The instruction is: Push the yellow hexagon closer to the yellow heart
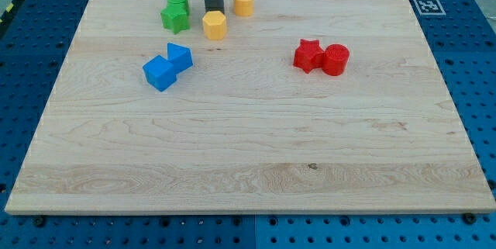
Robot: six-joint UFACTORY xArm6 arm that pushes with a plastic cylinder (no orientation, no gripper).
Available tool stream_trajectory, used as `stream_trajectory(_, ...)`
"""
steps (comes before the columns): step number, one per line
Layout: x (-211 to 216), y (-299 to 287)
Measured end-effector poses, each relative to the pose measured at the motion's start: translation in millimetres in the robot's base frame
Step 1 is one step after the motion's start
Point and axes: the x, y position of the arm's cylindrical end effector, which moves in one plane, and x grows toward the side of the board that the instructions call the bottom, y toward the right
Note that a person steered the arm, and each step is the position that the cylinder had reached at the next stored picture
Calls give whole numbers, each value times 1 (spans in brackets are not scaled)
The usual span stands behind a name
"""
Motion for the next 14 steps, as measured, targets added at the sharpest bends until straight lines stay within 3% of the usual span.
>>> stream_trajectory(5, 65, -33)
stream_trajectory(10, 103, 30)
stream_trajectory(14, 81, 52)
